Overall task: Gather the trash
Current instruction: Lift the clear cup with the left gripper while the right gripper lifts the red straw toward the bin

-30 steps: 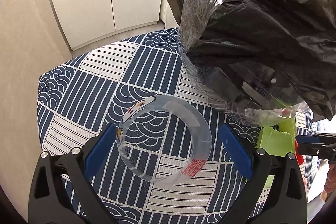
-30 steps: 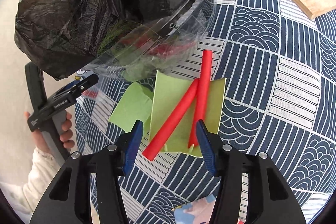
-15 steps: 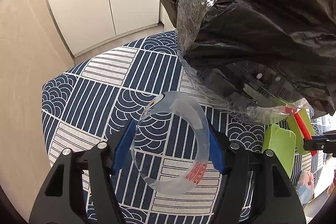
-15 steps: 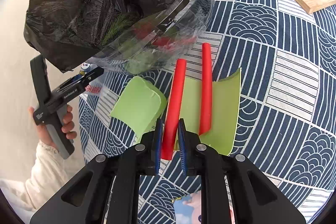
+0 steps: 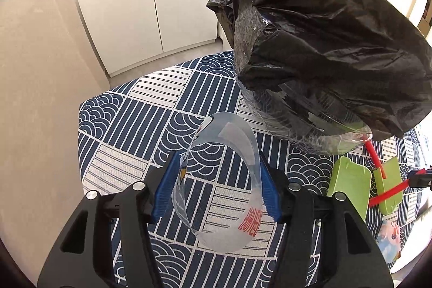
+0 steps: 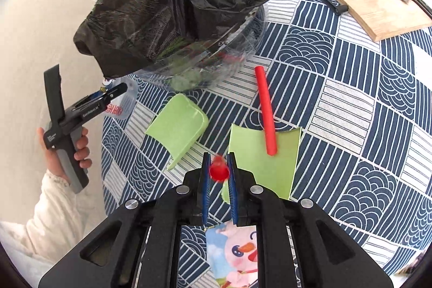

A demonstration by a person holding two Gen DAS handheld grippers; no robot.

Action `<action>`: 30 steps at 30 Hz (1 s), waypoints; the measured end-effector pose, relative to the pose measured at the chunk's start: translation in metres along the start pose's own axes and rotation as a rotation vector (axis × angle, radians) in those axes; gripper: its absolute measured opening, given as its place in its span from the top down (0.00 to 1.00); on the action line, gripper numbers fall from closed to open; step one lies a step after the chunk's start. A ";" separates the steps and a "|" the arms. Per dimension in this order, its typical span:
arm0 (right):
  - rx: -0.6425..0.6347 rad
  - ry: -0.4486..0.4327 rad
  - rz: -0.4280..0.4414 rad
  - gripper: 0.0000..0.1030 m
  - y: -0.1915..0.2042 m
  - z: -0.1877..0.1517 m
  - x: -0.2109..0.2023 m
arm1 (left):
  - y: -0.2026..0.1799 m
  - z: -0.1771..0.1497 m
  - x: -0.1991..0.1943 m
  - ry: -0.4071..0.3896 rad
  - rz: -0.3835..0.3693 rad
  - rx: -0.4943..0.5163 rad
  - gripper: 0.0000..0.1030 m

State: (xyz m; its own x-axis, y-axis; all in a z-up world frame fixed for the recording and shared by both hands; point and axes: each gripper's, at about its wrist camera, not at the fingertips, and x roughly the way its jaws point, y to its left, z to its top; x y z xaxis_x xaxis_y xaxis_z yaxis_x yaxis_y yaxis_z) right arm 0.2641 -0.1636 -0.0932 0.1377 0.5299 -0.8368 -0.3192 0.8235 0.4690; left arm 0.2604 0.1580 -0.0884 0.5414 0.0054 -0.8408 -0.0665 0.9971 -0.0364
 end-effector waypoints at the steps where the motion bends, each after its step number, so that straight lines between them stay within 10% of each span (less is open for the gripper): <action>1: -0.018 0.000 0.009 0.89 0.001 0.001 -0.003 | -0.001 -0.003 -0.006 -0.002 0.015 -0.002 0.44; 30: -0.394 -0.225 0.279 0.89 0.031 0.043 -0.130 | -0.055 -0.023 -0.170 -0.170 0.217 -0.106 0.44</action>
State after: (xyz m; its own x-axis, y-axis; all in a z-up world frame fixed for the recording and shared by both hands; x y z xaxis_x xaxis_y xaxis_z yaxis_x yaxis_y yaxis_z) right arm 0.2761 -0.1984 0.0426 0.1812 0.7837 -0.5941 -0.6941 0.5298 0.4873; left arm 0.1530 0.1008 0.0439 0.6371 0.2396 -0.7326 -0.2783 0.9578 0.0712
